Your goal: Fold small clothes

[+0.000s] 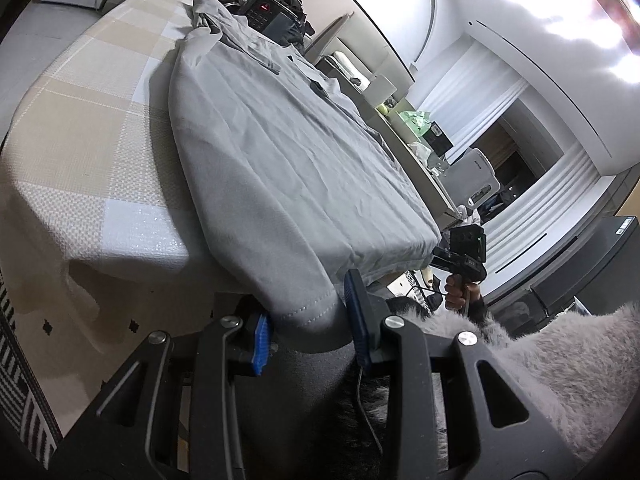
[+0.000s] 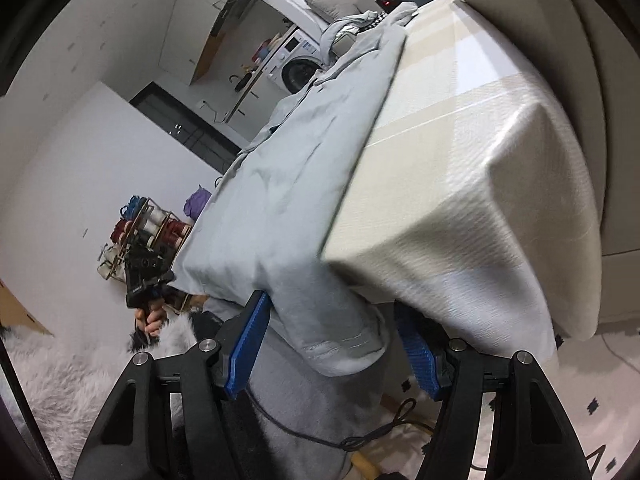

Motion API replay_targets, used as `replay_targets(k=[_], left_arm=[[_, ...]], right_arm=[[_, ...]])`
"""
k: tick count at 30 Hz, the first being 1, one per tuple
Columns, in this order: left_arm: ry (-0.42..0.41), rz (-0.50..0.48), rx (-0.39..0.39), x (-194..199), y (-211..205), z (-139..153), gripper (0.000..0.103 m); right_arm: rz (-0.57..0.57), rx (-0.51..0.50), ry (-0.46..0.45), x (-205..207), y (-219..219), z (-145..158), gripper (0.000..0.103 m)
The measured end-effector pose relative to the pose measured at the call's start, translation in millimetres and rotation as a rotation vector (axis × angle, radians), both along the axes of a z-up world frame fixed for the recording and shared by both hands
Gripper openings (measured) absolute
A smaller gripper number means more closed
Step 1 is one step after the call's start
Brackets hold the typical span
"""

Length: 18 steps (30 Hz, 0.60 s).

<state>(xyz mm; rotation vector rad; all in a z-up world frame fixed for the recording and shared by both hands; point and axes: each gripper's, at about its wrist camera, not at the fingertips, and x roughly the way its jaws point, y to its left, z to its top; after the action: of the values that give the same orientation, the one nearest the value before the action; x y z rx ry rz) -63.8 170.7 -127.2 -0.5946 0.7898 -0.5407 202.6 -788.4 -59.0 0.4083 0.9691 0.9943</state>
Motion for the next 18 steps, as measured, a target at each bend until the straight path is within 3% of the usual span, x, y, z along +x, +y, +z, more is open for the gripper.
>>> replay_targets(k=[10,14,16,18], left_arm=[[-0.016,-0.021,-0.03,-1.4,2.4,2.8,0.028],[-0.011,-0.043,-0.035,-1.1,1.5,5.3,0.028],[-0.012,-0.046,-0.042,0.0,1.1,7.0,0.028],[-0.006,-0.037,-0.037,1.1,0.6,8.9,0.028]], right_arm=[[0.038,0.168,-0.079,-28.3,-23.5,31.9,0.066],[0.003,0.116,-0.055,-20.1,-21.9,20.9,0.063],[-0.006,0.097,-0.03,-15.8,-16.5,11.5,0.043],[-0.018,0.081,-0.043,-15.4,-12.6,8.0,0.028]])
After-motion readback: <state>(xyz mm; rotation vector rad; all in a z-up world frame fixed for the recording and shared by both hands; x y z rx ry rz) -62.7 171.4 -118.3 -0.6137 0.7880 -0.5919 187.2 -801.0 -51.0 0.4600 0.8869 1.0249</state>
